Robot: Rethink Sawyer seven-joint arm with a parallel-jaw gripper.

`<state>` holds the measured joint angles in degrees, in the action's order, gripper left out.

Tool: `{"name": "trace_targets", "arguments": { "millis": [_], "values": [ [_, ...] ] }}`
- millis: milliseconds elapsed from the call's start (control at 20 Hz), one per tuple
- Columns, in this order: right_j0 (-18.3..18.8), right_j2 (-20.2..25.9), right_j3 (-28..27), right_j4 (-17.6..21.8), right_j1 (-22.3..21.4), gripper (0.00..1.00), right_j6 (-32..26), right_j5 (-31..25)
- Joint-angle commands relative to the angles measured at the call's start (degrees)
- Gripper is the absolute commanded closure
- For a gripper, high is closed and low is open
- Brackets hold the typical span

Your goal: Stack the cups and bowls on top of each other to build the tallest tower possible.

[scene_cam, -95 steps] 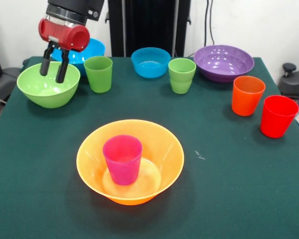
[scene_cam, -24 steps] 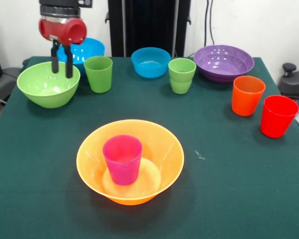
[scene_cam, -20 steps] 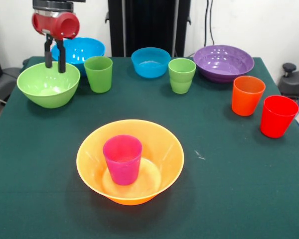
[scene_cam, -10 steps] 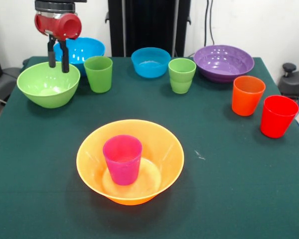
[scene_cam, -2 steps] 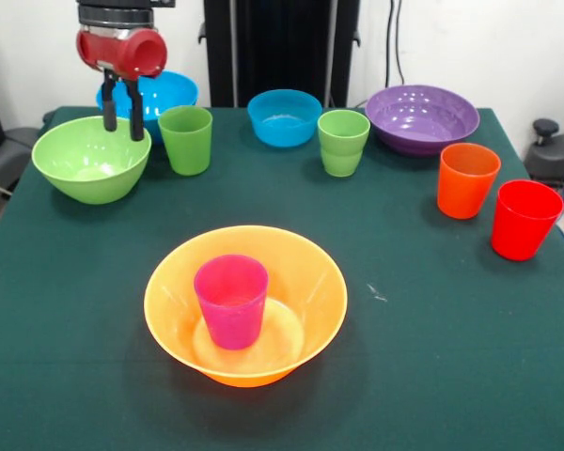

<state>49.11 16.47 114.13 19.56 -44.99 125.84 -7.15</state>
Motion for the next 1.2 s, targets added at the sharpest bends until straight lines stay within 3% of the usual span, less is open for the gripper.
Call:
{"name": "trace_targets", "arguments": {
  "millis": [50,600,1200],
  "values": [
    [-1.97,2.82,-3.32,5.38,4.19,0.00,-3.87,-3.06],
    [-0.76,3.27,-3.96,6.68,4.00,0.00,-4.49,-3.66],
    [0.61,4.15,-10.19,8.34,8.25,0.00,-6.89,-5.39]
  ]
}}
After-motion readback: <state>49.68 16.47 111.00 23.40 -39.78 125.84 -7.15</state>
